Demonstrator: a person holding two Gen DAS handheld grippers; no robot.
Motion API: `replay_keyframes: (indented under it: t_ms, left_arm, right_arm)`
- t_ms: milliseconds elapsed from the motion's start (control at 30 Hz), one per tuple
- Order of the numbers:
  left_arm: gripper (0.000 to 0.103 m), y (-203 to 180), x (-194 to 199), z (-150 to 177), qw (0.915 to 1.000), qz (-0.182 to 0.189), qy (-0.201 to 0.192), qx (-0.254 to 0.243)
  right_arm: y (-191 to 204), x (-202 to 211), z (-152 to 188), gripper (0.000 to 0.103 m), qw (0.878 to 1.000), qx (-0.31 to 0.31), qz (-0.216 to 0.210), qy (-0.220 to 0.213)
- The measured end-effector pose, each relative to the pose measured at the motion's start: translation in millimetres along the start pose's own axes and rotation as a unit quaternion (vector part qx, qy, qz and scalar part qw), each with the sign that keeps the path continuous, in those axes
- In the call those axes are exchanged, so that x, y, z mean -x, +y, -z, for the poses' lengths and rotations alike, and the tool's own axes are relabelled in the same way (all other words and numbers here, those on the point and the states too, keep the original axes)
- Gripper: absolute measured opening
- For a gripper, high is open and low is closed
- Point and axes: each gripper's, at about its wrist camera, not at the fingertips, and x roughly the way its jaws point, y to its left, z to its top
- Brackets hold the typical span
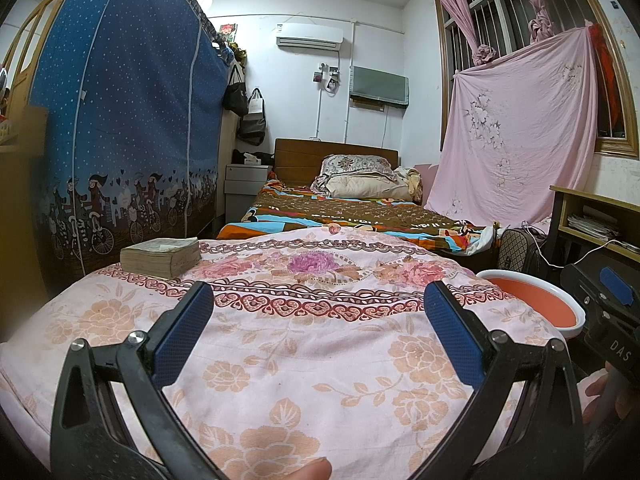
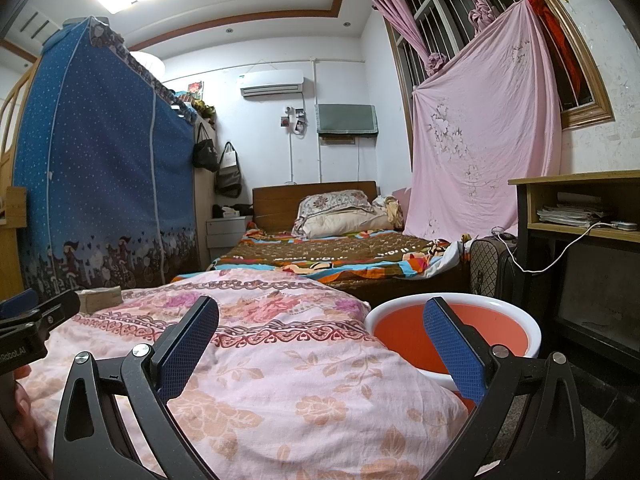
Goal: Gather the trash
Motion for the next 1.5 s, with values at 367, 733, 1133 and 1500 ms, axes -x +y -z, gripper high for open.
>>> replay_keyframes:
  t_ms: [367,733,1133,1500]
  left_arm:
    - [0.091,0.2,-0.2,0.1,1.0,0.0,0.0,0.0]
    - [0.091,0.5,-0.2,0.1,1.0,0.0,0.0,0.0]
    - [0.092,0.4,-0.2,-0.3,1.0,0.002,0.0,0.0]
    - [0.091,-9.1,5.2,2.0,0.9999,-0.006,-0.009,-0.009]
  right_arm:
    - [0.5,0.8,-1.0,0.103,1.0,0.0,0.0,0.0]
    - [0.6,0.8,-1.8,0.103,1.0,-0.001,0.0,0.001]
    - [1.6,2.9,-1.3,0.103,1.0,-0.001,0.0,0.002]
    - [1.7,2.8,-1.4,0.103,1.0,0.0,0.0,0.003]
